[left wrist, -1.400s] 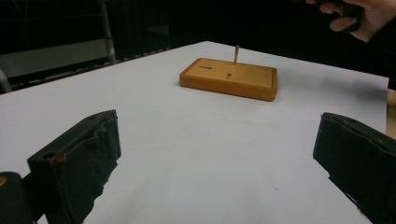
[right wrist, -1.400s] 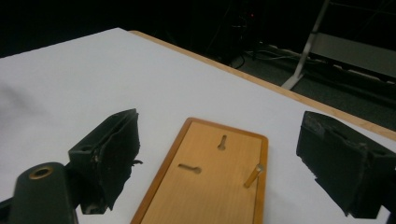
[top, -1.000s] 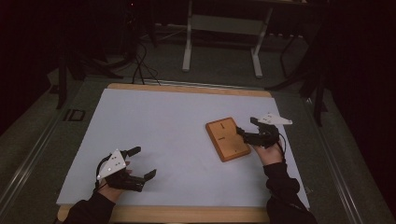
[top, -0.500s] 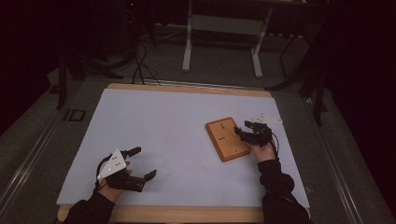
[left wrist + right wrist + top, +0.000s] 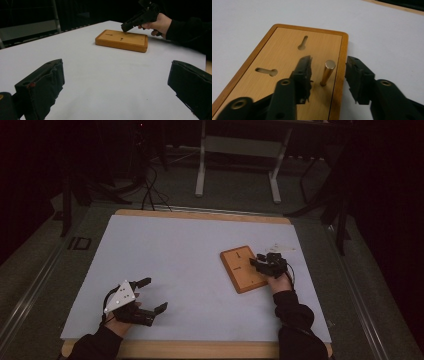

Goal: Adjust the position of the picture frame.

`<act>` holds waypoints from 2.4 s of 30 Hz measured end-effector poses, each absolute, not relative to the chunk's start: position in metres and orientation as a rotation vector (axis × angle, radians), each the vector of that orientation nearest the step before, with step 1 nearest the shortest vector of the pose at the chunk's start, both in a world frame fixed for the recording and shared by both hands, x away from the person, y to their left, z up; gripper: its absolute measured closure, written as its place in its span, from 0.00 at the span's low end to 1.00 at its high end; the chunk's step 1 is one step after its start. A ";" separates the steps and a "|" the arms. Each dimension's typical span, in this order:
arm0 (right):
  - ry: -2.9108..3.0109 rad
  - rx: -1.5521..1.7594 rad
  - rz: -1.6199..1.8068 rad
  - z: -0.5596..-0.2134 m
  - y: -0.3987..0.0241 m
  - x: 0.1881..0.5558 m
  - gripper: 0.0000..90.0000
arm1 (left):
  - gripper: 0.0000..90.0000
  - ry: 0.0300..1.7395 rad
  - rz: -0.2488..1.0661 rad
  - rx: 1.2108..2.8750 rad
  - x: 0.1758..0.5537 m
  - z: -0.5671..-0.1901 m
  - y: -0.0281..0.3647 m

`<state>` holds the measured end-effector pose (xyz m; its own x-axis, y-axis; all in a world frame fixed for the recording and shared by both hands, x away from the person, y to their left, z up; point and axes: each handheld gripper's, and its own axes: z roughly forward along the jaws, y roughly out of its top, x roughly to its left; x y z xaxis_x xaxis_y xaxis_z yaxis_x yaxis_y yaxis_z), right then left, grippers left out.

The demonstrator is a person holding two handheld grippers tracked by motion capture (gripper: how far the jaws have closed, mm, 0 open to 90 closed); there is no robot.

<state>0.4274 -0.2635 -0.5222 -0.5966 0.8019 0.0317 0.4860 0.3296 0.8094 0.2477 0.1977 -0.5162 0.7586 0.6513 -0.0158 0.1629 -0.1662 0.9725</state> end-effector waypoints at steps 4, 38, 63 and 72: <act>2.244 1.137 1.153 -0.525 -0.263 0.428 0.76 | 0.01 0.645 0.487 1.717 0.248 -0.516 0.197; 2.214 1.101 1.202 -0.513 -0.259 0.421 0.94 | 0.01 0.651 0.487 1.728 0.249 -0.518 0.197; 2.224 0.910 1.377 -0.463 -0.237 0.401 0.95 | 0.01 0.652 0.487 1.730 0.250 -0.518 0.198; 2.274 0.814 1.453 -0.446 -0.216 0.387 0.95 | 0.01 0.651 0.487 1.728 0.250 -0.518 0.197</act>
<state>0.3871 -0.2159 -0.4463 -0.7858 0.6175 0.0345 0.2906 0.3195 0.9019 0.2497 0.1974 -0.5179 0.7585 0.6515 -0.0141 0.1704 -0.1773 0.9693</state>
